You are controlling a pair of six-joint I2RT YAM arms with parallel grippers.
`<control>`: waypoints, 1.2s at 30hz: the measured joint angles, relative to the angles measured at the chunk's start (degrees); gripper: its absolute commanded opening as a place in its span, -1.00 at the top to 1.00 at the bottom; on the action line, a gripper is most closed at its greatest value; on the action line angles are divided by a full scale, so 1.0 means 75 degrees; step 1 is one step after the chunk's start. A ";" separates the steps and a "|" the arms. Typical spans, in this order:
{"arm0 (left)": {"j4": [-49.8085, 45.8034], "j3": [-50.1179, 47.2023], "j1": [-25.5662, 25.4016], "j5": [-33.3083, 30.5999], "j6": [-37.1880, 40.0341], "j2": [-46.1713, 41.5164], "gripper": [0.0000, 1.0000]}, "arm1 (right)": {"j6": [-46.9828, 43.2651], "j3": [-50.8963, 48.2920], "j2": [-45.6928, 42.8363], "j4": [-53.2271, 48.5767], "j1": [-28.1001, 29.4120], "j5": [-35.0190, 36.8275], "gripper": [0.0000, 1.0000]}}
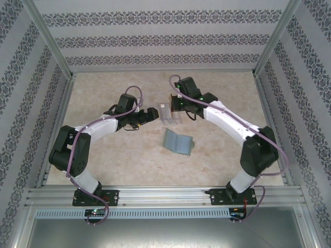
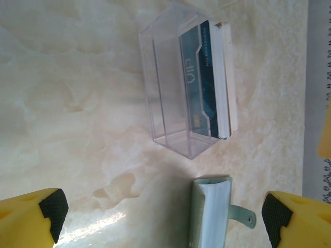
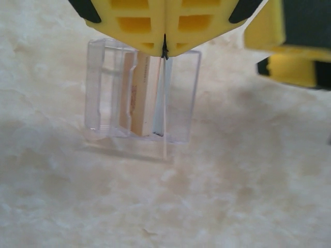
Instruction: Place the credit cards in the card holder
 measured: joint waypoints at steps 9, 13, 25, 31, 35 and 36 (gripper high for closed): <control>-0.0221 0.0417 0.0000 0.0140 -0.0163 -0.0012 -0.96 | -0.1542 -0.1973 -0.2031 0.0877 -0.0291 -0.1515 1.00; -0.0565 0.0458 0.0000 0.0417 0.0003 -0.0061 -0.93 | -0.3040 -0.3107 -0.3879 0.1349 0.0070 -0.1425 1.00; -0.1003 0.0737 0.0000 0.1990 -0.0962 -0.0600 -0.80 | -0.7828 -0.5668 -0.5085 0.2879 0.1460 -0.1064 1.00; -0.1434 0.0982 -0.0003 0.2363 -0.1979 -0.0705 -0.57 | -0.9512 -0.5668 -0.4488 0.3614 0.2387 -0.0087 1.00; -0.1547 0.0833 -0.0003 0.2547 -0.2538 -0.0705 -0.58 | -1.0101 -0.5668 -0.4060 0.4450 0.2605 0.0606 1.00; -0.1603 0.0833 -0.0003 0.2553 -0.2614 -0.0705 -0.59 | -1.0217 -0.5668 -0.3963 0.4660 0.2623 0.0758 1.00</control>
